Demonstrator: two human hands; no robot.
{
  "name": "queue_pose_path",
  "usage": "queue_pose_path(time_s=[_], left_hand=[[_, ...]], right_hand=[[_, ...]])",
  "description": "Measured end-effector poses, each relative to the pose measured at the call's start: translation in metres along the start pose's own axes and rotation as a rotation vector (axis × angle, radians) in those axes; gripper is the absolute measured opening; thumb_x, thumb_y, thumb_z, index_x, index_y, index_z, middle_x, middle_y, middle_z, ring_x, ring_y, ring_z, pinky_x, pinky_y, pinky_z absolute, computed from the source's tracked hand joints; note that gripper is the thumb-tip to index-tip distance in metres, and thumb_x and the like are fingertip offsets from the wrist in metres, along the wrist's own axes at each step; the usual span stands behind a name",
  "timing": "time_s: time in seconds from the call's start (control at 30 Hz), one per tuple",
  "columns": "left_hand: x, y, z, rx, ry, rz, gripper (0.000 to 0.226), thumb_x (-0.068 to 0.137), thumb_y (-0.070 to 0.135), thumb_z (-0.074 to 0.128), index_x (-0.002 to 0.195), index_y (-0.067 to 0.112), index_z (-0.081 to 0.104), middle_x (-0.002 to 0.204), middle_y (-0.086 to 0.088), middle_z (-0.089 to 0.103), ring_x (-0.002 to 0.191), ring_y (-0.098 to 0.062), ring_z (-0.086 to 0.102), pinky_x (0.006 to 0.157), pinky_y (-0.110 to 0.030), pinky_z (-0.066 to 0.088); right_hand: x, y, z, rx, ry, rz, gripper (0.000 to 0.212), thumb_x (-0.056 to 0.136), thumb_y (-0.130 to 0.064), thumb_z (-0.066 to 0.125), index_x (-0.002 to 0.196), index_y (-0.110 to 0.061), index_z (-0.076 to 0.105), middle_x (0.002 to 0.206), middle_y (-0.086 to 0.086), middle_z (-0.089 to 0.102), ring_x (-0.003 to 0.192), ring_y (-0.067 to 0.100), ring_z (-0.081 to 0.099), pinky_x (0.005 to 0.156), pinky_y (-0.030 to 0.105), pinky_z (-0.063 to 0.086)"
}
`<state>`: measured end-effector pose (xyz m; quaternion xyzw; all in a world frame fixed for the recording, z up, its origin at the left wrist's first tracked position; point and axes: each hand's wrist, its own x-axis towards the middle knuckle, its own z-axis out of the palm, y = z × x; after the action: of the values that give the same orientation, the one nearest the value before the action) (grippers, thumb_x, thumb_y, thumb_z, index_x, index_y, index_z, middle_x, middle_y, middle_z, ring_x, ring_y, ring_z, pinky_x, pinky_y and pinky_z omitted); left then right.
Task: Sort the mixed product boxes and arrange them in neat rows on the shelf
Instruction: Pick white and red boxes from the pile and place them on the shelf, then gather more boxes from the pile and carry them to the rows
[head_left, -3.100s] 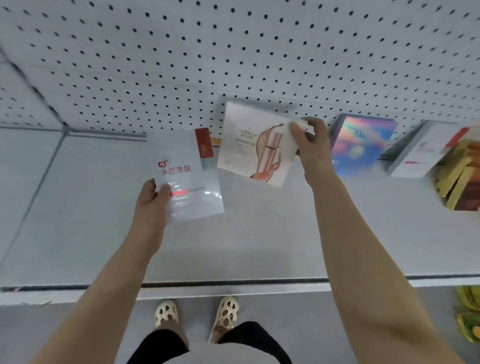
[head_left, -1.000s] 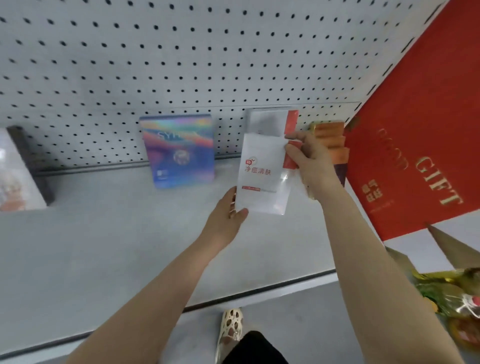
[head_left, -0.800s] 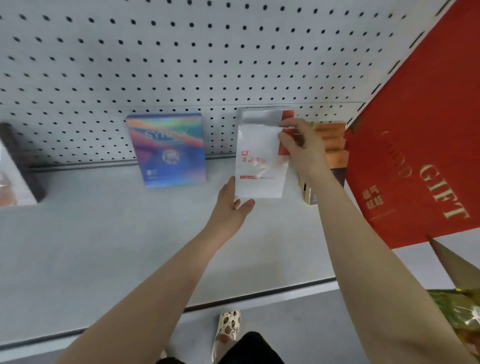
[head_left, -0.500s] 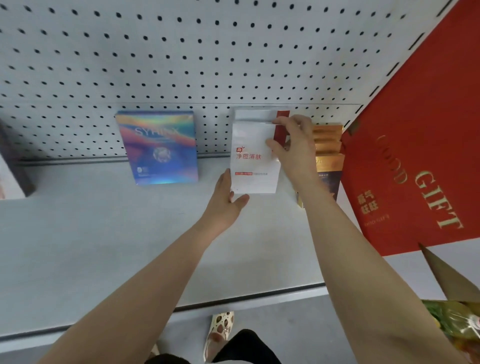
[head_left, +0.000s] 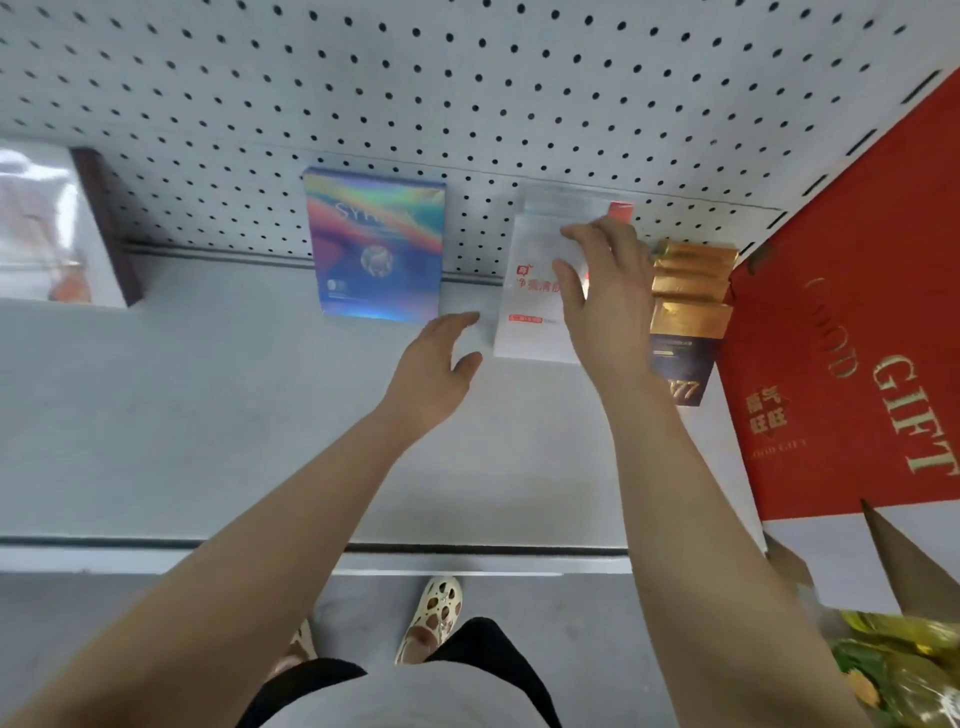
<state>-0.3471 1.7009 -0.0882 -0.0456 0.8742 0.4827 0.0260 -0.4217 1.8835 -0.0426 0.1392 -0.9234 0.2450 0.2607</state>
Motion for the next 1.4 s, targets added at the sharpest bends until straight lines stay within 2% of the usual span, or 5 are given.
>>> queue_pose_path(time_s=[0.33, 0.77, 0.97, 1.17, 1.4], left_hand=[[-0.130, -0.093, -0.122, -0.053, 0.351, -0.082, 0.032, 0.091, 0.005, 0.060, 0.118, 0.021, 0.066, 0.116, 0.001, 0.067, 0.101, -0.014, 0.065, 0.093, -0.035, 0.053], [-0.394, -0.267, -0.327, -0.093, 0.808, -0.436, 0.028, 0.095, 0.010, 0.056, 0.118, 0.024, 0.065, 0.109, 0.012, 0.066, 0.092, 0.005, 0.062, 0.075, 0.002, 0.038], [-0.491, -0.335, -0.393, -0.083, 0.957, -0.636, 0.029, 0.094, 0.010, 0.056, 0.117, 0.026, 0.064, 0.106, 0.013, 0.066, 0.095, -0.006, 0.063, 0.081, -0.014, 0.046], [-0.523, -0.397, -0.460, -0.129, 1.084, -0.761, 0.028, 0.095, 0.010, 0.056, 0.118, 0.022, 0.065, 0.109, 0.009, 0.068, 0.096, -0.009, 0.064, 0.084, -0.019, 0.047], [-0.505, -0.483, -0.595, -0.098, 1.081, -0.800, 0.028, 0.094, 0.013, 0.057, 0.118, 0.026, 0.064, 0.112, 0.009, 0.067, 0.099, -0.010, 0.065, 0.088, -0.026, 0.049]], right_hand=[[-0.110, -0.152, 0.065, 0.270, -0.369, -0.071, 0.024, 0.098, -0.022, 0.054, 0.120, -0.016, 0.064, 0.120, 0.005, 0.062, 0.108, 0.026, 0.056, 0.093, 0.038, 0.044], [-0.258, -0.468, 0.159, 0.461, -0.759, -0.496, 0.028, 0.101, -0.026, 0.049, 0.124, -0.015, 0.062, 0.121, 0.002, 0.062, 0.109, 0.020, 0.054, 0.095, 0.036, 0.044], [-0.302, -0.595, 0.208, 0.485, -0.965, -0.661, 0.029, 0.101, -0.025, 0.051, 0.126, -0.015, 0.061, 0.124, 0.003, 0.061, 0.114, 0.023, 0.052, 0.099, 0.039, 0.044], [-0.308, -0.707, 0.271, 0.481, -1.017, -0.804, 0.029, 0.100, -0.023, 0.053, 0.126, -0.014, 0.062, 0.123, 0.004, 0.062, 0.114, 0.022, 0.053, 0.099, 0.035, 0.043], [-0.269, -0.852, 0.368, 0.586, -0.972, -0.807, 0.028, 0.099, -0.024, 0.054, 0.124, -0.015, 0.062, 0.123, 0.002, 0.061, 0.116, 0.020, 0.051, 0.100, 0.037, 0.043]])
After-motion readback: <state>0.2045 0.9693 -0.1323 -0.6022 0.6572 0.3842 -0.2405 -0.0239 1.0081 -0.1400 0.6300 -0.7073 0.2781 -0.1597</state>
